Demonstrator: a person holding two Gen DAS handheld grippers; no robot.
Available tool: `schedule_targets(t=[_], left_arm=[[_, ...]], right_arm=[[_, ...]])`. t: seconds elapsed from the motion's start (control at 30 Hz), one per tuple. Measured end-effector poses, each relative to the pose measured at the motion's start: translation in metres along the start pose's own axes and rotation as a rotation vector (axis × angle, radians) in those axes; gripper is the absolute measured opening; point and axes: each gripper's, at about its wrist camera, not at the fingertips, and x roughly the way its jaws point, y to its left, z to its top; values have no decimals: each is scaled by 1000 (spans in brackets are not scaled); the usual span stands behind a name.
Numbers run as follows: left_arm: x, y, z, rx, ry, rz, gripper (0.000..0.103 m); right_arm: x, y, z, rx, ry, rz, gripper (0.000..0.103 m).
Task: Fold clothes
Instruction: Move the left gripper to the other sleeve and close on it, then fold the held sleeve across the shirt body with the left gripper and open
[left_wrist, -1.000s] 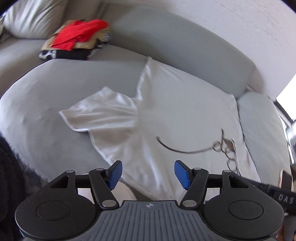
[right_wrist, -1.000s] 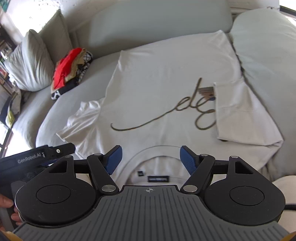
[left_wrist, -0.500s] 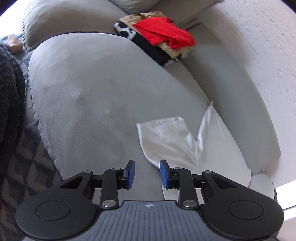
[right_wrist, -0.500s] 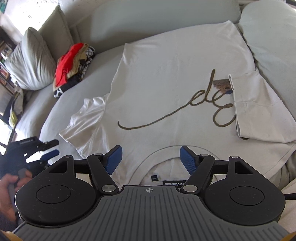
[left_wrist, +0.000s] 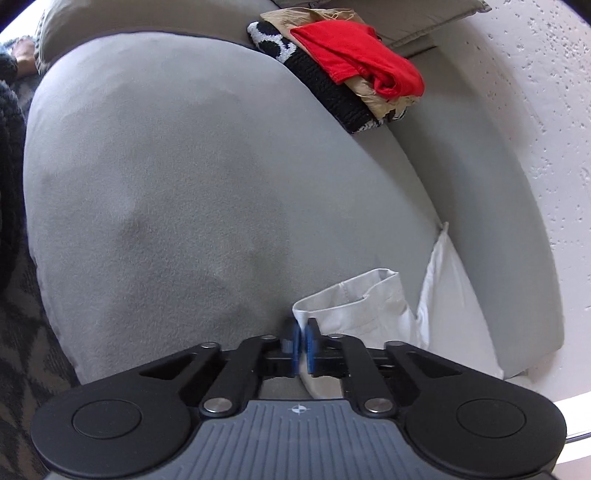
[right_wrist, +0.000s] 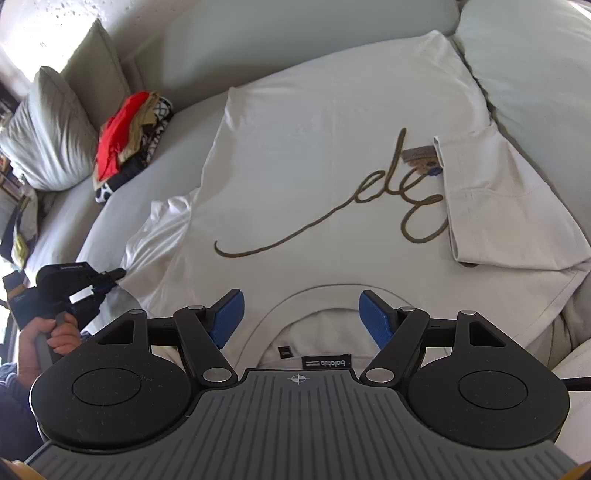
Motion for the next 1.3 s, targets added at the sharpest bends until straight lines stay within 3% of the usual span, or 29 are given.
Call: schedule_targets(t=[0.1,0.23,0.33,0.43,0.53,0.67,0.73,0.77,0.83,0.93,1.1,1.3], left_arm=[[-13,-27,-3,157,-79,44,2],[-35,-76,-15,372,-187,30,2],[-48,-123,-42,595,-258,-7,2],[-55,-165,-88,854,-275,-60,2],[-47,-190,-144,1086,-190,-55,2],[-19,-187,-203,1220,74,55,18],[-21,-176,-207,1176,132,60,25],[-24,-170,-202,1136,140,51,33],[-35,-158,-191,1046,146,32,36],[-51,-139,-155,833,117,13,42],[-49,-105,-95,509,71,77,46],[-23,-89,-71,409,164,27,45]], right_arm=[[-3,-7,0,17,-5,-2,74],[-8,-20,0,58,-14,3,74],[-13,-29,0,81,-27,7,74],[-18,-39,0,110,-40,11,74],[-21,-49,0,140,-45,17,74],[-25,-62,-1,170,-40,25,74],[-28,-68,-2,184,-41,30,74],[-30,-72,-2,191,-43,30,74],[-33,-78,-4,209,-48,32,74],[-35,-85,-8,237,-46,39,74],[-33,-83,-19,243,-25,58,74],[-40,-81,-29,227,-21,70,74]])
